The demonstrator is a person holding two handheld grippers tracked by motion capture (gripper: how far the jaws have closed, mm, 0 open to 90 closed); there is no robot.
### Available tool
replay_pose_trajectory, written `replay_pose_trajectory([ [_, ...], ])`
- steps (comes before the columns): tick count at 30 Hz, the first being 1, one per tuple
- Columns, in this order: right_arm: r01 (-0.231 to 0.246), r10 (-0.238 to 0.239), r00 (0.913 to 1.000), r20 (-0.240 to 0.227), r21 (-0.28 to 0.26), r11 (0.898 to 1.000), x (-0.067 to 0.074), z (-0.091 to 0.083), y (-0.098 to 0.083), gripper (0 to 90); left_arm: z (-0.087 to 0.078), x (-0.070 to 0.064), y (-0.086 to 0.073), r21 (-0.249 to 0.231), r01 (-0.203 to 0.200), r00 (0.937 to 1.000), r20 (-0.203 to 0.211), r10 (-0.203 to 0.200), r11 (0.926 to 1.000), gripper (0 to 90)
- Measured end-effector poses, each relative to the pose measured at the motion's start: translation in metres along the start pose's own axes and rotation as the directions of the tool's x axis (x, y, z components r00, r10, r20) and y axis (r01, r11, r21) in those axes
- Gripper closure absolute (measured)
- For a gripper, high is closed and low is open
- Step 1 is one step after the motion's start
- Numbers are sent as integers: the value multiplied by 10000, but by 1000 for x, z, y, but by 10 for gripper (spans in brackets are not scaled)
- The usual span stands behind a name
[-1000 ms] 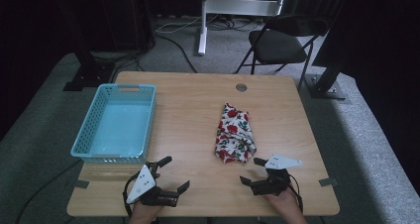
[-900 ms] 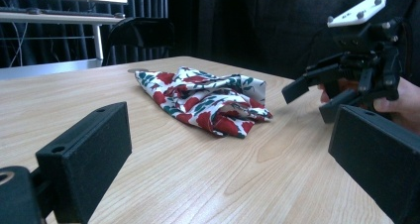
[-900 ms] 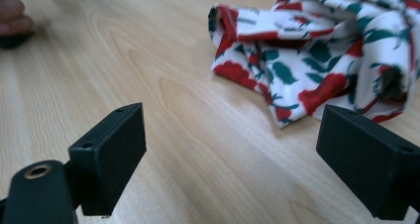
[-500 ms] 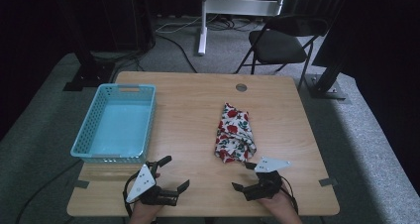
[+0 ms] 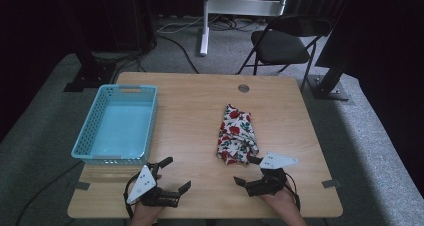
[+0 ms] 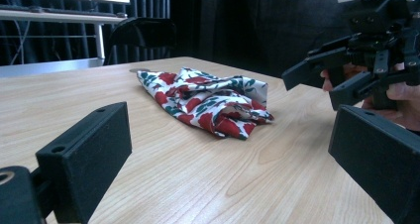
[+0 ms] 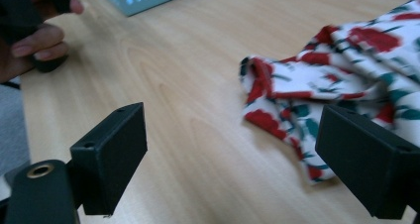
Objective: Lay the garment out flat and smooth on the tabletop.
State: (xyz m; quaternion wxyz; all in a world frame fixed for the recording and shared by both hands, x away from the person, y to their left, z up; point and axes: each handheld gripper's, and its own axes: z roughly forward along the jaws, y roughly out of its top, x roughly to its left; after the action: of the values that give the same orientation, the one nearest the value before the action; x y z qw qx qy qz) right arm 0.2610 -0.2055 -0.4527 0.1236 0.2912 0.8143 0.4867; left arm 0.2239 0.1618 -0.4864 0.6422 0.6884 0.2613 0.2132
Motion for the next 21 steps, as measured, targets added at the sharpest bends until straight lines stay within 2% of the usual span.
replay_pose_trajectory([
  [9,169,-123,9975,695,-662,9977,-10,-13,20,122,0,-1,0,41,-115,9999,-46,115,9999,34],
  [11,183,-128,9974,705,-776,9968,-14,-14,26,122,0,-1,0,38,-96,9999,-51,96,9999,34],
  [16,208,-134,9961,875,-833,9963,-24,-8,40,131,0,0,0,11,-15,10000,-21,15,10000,34],
  [21,321,-257,9953,929,-683,9971,-35,6,56,137,0,1,0,10,35,10000,-8,-35,10000,34],
])
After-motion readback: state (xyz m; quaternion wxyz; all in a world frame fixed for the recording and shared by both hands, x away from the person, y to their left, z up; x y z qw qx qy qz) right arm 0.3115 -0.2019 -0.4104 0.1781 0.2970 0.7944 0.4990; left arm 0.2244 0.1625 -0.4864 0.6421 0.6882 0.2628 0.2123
